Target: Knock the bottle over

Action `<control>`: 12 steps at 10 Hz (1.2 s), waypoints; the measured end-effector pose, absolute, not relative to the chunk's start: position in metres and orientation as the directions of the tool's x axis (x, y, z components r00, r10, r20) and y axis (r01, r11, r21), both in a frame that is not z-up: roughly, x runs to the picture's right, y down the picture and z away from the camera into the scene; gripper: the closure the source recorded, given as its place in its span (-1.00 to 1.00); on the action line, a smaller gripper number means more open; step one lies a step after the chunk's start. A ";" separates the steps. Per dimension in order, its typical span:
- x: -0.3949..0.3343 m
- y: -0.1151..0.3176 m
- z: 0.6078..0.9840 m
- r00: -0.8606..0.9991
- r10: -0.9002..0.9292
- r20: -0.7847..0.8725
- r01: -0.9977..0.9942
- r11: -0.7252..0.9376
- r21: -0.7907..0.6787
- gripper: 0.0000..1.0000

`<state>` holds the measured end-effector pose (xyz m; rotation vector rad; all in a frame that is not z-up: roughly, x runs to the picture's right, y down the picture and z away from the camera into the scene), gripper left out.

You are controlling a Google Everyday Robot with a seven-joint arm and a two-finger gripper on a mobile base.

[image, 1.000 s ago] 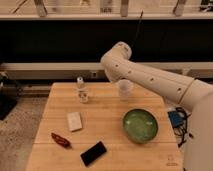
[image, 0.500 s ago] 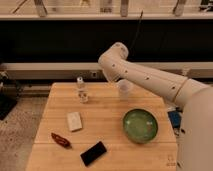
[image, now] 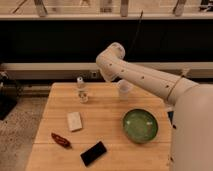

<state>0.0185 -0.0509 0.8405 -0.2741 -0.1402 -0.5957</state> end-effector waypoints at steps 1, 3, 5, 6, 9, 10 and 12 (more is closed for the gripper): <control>0.017 -0.051 0.843 0.814 -0.539 0.215 0.578 0.788 -0.213 0.92; 0.011 -0.052 0.849 0.802 -0.553 0.228 0.595 0.777 -0.206 0.92; -0.004 -0.053 0.856 0.781 -0.574 0.246 0.620 0.760 -0.196 0.92; -0.004 -0.055 0.858 0.775 -0.580 0.251 0.628 0.755 -0.192 0.92; -0.023 -0.057 0.865 0.745 -0.608 0.274 0.660 0.731 -0.175 0.92; -0.028 -0.058 0.866 0.737 -0.615 0.280 0.668 0.725 -0.169 0.92; -0.053 -0.060 0.871 0.708 -0.638 0.304 0.696 0.703 -0.146 0.92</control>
